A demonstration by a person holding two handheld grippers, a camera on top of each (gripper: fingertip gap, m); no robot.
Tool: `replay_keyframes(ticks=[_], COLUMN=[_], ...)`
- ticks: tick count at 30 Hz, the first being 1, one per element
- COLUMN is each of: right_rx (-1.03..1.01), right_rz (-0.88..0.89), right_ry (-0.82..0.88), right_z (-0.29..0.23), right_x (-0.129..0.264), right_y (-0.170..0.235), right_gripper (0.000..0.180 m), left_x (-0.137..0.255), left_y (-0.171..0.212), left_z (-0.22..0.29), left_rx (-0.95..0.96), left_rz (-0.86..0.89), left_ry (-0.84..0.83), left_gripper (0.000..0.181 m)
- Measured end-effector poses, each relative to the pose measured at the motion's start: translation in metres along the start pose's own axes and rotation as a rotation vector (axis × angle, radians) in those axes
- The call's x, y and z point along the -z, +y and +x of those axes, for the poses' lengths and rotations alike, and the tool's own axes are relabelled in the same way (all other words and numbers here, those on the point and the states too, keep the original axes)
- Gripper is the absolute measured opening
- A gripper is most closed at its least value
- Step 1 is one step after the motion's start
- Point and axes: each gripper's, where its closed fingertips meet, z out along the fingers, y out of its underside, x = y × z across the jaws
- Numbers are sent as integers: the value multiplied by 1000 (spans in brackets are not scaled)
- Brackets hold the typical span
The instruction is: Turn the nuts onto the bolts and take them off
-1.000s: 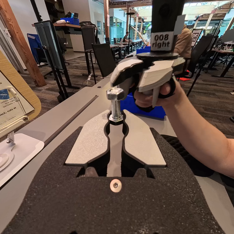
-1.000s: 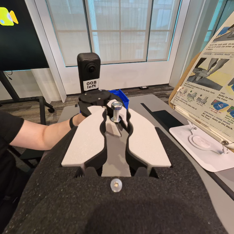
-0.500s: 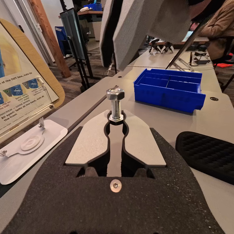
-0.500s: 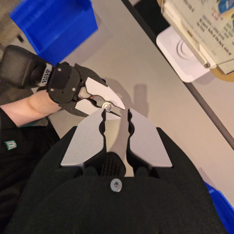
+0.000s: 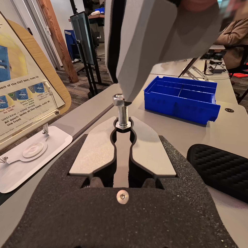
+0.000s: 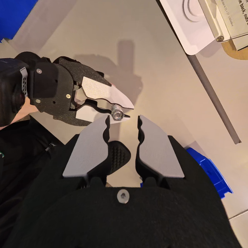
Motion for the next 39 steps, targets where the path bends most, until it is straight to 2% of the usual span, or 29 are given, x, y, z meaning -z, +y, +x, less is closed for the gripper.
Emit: replay_keyframes(ticks=[28,35,39], right_rx=[26,37,41], right_rz=[-9,-39,-2], right_ry=[-25,-24,-60], right_z=[-9,-8,-14], right_x=[-1,3,9], right_y=[-4,5,2], right_gripper=[33,32,32], left_x=[8,9,10], left_y=[-12,-12,-13], left_z=[5,3,3], left_rx=[23,31,37], left_rz=[36,39,46], left_ry=[38,41,43], left_gripper=[14,15,15])
